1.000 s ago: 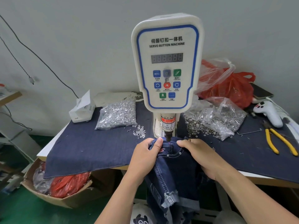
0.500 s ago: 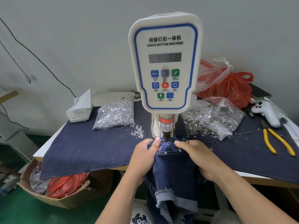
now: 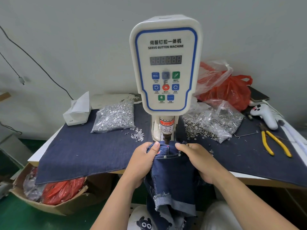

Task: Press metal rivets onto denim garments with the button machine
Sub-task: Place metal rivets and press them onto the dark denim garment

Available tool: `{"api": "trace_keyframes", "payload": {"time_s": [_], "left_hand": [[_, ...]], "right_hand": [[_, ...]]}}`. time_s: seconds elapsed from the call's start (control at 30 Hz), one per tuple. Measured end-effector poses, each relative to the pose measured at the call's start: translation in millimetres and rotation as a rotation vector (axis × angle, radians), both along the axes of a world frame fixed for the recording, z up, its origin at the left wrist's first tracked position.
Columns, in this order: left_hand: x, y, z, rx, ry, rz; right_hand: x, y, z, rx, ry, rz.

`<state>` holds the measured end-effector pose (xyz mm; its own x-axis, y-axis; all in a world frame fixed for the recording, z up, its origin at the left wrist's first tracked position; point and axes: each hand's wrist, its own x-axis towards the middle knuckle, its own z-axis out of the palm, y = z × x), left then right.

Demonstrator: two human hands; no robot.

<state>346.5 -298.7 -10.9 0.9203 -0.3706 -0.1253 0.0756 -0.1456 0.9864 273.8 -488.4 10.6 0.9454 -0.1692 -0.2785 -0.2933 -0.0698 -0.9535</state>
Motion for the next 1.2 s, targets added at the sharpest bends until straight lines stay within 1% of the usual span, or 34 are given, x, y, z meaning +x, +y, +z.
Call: {"api": "trace_keyframes", "payload": {"time_s": [0.13,0.37,0.83,1.03,1.2], "left_hand": [[0.8,0.6,-2.4,-0.007,-0.008,0.0],[2.0,0.0,-3.4,-0.015,0.008,-0.005],[5.2,0.8,-8.1,-0.012,-0.008,-0.025],[2.4,2.4,-4.1,-0.006,-0.022,-0.037],[-2.6,3.0,3.9,-0.014,0.003,-0.036]], "right_hand": [[0.2,-1.4,-0.8,-0.024,0.011,-0.001],[-0.1,-0.4,0.4,0.008,0.009,0.008],[3.4,-3.6,-5.1,0.003,0.006,0.025],[2.9,-3.1,-5.4,-0.038,0.012,0.017],[0.8,-3.0,-2.0,0.031,0.036,0.013]]}}
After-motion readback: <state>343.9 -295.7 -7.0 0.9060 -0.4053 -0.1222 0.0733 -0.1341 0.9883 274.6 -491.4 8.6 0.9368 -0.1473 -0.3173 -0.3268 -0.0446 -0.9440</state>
